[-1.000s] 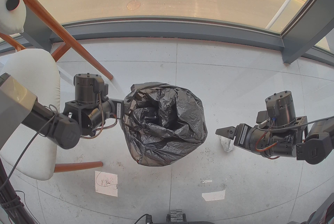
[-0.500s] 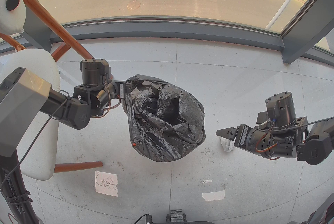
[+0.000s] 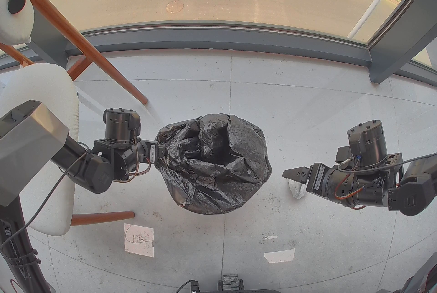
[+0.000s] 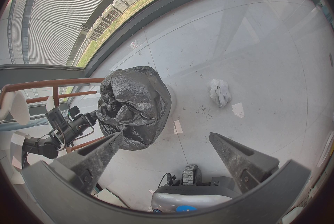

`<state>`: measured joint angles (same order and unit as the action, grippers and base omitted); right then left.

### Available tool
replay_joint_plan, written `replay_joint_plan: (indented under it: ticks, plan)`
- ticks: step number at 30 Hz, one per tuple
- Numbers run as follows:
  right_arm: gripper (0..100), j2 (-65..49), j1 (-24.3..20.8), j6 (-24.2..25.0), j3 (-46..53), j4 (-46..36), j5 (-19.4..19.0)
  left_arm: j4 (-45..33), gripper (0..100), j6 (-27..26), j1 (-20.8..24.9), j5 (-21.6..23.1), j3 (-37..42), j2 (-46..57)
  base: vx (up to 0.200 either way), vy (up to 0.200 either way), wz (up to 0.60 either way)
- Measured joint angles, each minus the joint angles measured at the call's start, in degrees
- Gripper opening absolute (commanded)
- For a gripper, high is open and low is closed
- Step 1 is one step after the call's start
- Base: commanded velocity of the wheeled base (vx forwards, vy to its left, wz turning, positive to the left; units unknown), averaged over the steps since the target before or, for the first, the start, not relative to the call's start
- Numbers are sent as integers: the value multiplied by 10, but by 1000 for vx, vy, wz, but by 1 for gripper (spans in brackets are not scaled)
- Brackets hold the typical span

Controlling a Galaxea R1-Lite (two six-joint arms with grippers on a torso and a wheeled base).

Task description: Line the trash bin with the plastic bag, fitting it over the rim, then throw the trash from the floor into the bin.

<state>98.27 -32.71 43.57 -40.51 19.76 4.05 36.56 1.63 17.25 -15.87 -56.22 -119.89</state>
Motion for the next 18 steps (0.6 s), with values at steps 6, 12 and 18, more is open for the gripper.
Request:
replay_joint_plan:
  ticks: [6, 12, 18]
  plan:
    - [100, 0, -1, -1, 0, 0, 0, 19, 100, -1, 2, 1, 60, 15, 0, 0, 0]
    - [100, 0, 0, -1, 0, 0, 0, 155, 100, -4, 9, 0, 128, 12, 0, 0, 0]
    - [100, -1, 0, 0, 0, 0, 0, 237, 100, -12, 33, 1, 195, 2, 0, 0, 0]
